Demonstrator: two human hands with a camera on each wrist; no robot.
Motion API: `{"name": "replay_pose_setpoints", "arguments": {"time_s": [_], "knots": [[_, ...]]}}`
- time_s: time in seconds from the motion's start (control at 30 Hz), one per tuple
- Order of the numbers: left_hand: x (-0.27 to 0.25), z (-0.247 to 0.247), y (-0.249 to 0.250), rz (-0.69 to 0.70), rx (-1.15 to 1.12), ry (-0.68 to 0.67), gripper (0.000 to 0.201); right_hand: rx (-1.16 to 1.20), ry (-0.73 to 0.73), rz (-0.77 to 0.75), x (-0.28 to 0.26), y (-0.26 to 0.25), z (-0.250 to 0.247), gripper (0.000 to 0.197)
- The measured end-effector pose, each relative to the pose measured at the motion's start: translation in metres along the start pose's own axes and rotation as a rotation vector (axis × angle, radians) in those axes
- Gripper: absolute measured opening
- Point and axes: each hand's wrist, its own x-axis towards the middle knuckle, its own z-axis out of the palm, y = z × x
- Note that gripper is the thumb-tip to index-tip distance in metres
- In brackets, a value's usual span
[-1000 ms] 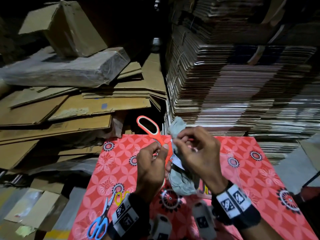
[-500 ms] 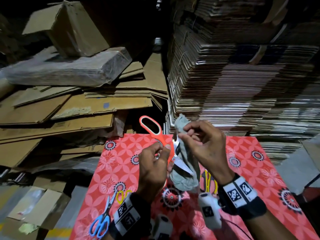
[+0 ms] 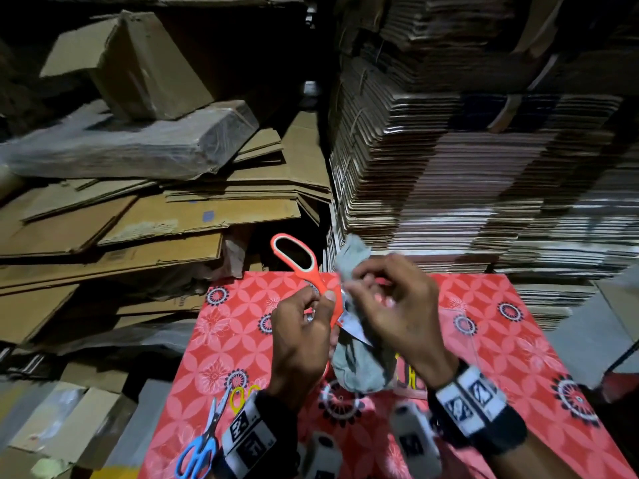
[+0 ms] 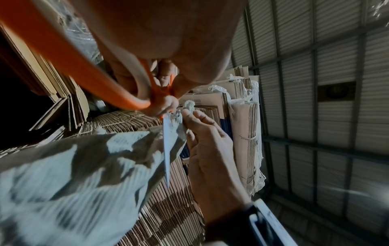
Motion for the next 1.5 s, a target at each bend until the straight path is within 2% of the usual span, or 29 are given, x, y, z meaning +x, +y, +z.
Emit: {"name": "replay_pose_setpoints", "arguments": {"time_s": [0.1, 0.17, 0.27, 0.53, 0.67, 0.83, 0.97, 1.1, 1.33, 1.5], "knots": [[0.001, -0.002, 0.005, 0.067, 0.069, 0.017, 0.043, 0.071, -0.078, 0.001, -0.009, 0.001, 0.000, 0.017], [0.000, -0.003, 0.005, 0.062, 0.111, 0.013, 0.049, 0.060, -0.010, 0.039, 0.005, 0.011, -0.007, 0.019], [-0.002, -0.004, 0.001, 0.022, 0.069, -0.013, 0.047, 0.159, 0.117, 0.144, 0.022, 0.014, -0.014, 0.020], [-0.004, -0.012, 0.014, 0.075, -0.041, -0.036, 0.035, 0.494, 0.216, 0.259, 0.036, 0.010, -0.032, 0.022], [-0.003, -0.011, 0.017, 0.097, -0.080, -0.030, 0.042, 0.486, 0.191, 0.265, 0.031, 0.007, -0.036, 0.020], [-0.003, -0.009, 0.022, 0.106, -0.082, -0.016, 0.036, 0.477, 0.160, 0.299, 0.022, 0.006, -0.040, 0.020], [-0.002, -0.009, 0.026, 0.092, -0.089, 0.003, 0.039, 0.447, 0.151, 0.317, 0.015, 0.011, -0.042, 0.020], [0.000, -0.008, 0.028, 0.050, -0.102, 0.049, 0.032, 0.465, 0.136, 0.386, 0.004, 0.017, -0.037, 0.018], [0.016, -0.014, 0.026, -0.169, -0.288, 0.130, 0.013, 0.489, 0.123, 0.566, -0.016, 0.024, -0.018, 0.021], [0.017, -0.017, 0.027, -0.246, -0.364, 0.145, 0.016, 0.468, 0.004, 0.651, -0.026, 0.021, -0.011, 0.024]]}}
